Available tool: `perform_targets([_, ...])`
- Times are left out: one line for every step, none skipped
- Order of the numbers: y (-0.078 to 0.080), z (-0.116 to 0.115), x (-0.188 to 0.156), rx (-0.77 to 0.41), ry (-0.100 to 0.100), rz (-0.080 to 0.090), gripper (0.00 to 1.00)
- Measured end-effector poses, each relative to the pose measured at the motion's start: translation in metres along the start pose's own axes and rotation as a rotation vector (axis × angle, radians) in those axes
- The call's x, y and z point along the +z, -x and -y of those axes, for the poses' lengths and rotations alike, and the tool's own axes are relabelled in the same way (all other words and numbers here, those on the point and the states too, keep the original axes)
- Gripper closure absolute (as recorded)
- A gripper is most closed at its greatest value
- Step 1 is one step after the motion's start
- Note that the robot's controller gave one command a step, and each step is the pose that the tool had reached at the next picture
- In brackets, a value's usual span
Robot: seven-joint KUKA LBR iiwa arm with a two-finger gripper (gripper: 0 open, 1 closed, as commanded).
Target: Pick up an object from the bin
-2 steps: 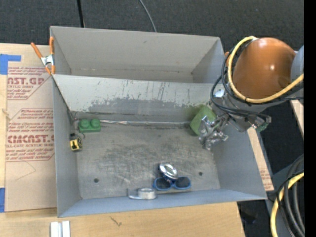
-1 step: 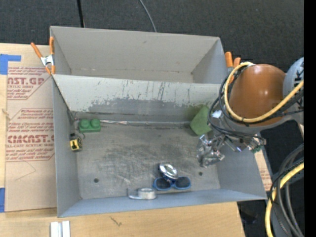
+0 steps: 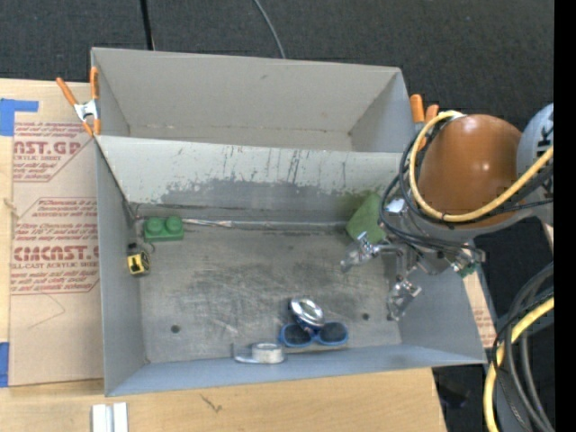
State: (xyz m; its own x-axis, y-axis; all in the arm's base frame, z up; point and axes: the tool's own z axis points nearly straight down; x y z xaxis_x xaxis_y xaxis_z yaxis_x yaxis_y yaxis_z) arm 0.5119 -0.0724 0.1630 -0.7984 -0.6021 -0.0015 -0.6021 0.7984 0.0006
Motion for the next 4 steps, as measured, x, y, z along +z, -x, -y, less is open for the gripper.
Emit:
perform_targets([0.015, -0.058, 0.079, -0.163, -0.011, 0.011, 0.0])
perform_targets([0.016, -0.059, 0.078, -0.164, -0.011, 0.011, 1.0])
perform_targets([0.068, -0.134, 0.002, -0.501, -0.001, 0.004, 1.0])
perform_targets([0.07, -0.128, -0.125, -0.506, -0.007, 0.007, 1.0])
